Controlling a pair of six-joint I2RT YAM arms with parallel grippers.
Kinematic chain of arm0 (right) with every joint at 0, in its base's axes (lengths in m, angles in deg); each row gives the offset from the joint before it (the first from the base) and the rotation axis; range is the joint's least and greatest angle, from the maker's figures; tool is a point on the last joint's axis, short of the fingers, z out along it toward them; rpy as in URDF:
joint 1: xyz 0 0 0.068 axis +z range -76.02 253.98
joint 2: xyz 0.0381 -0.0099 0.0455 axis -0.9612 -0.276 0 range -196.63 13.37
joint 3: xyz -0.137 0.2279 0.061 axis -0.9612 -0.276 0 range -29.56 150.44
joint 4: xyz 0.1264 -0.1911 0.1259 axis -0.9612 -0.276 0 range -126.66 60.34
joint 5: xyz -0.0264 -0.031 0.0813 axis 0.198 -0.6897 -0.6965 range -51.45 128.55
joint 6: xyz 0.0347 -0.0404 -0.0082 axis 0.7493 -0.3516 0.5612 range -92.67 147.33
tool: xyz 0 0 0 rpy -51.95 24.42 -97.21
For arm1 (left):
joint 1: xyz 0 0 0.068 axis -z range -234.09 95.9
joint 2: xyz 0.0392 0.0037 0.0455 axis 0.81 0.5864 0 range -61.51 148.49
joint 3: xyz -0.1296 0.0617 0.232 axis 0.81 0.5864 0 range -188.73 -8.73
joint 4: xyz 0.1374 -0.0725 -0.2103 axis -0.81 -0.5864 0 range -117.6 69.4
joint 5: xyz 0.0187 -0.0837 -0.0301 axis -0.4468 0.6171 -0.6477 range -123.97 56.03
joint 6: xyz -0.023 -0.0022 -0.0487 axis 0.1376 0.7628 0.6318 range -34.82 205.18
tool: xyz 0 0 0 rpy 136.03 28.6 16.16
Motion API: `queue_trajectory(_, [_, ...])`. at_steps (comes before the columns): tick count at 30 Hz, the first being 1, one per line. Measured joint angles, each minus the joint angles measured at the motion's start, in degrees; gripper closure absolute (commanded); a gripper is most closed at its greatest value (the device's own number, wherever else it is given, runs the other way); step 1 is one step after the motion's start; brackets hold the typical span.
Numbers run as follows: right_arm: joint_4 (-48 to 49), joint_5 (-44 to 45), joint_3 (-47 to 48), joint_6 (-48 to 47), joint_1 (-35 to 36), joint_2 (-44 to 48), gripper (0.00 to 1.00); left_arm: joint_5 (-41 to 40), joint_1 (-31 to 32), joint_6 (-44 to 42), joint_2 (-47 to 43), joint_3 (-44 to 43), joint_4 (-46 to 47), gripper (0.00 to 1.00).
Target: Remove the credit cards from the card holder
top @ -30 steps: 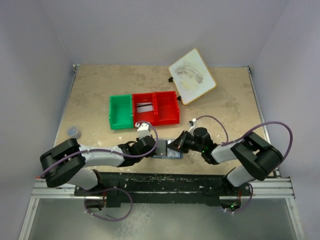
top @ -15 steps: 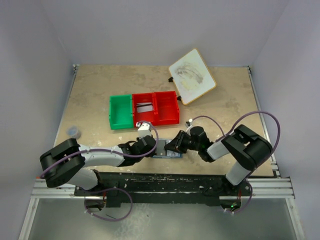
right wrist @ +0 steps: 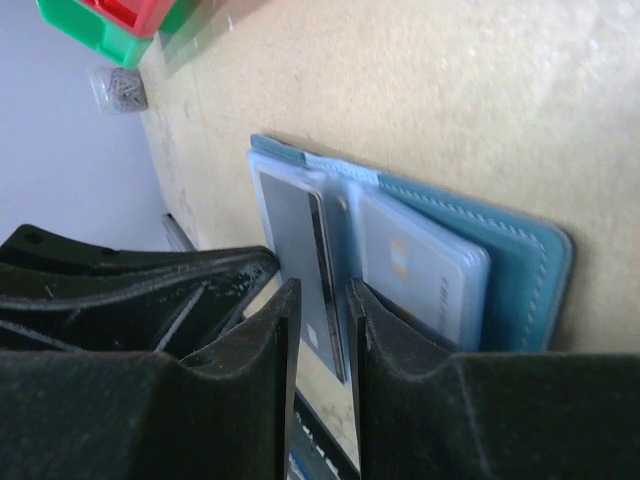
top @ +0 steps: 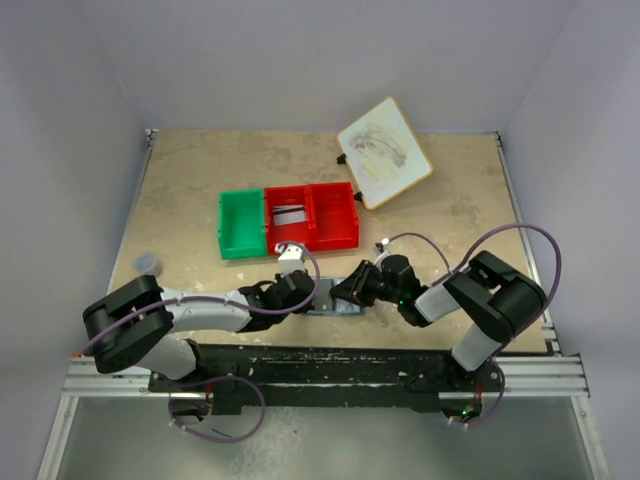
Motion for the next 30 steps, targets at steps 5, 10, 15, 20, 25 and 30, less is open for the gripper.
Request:
queue_trajectory(5, [2.21,-0.46,2.08,-1.03,-0.17,-3.19,0.77,0.26,0.07,-0.42,1.03,-0.63,0.72,1.00])
queue_trajectory(10, [11.85,-1.57,0.96,-0.09,-0.83,-8.74,0.95,0.00,0.07,-0.48,1.60,-0.68,1.55,1.00])
queue_trajectory(15, [16.57,-1.38,-0.68,0.57,-0.92,-10.43,1.00,-0.35,0.37,-0.46,2.23,-0.68,2.54,1.00])
queue_trajectory(20, [15.85,-1.22,-1.55,0.55,-0.85,-8.87,1.00,-1.29,0.44,-0.33,2.27,-0.85,2.25,1.00])
queue_trajectory(25, [12.33,-1.18,-3.26,0.72,-0.42,-4.81,1.00,-1.81,0.72,-0.20,2.43,-1.05,1.99,1.00])
queue_trajectory(30, [11.19,-1.14,-4.09,1.05,-0.33,-3.48,1.00,-1.86,0.76,0.02,2.43,-1.05,2.03,1.00])
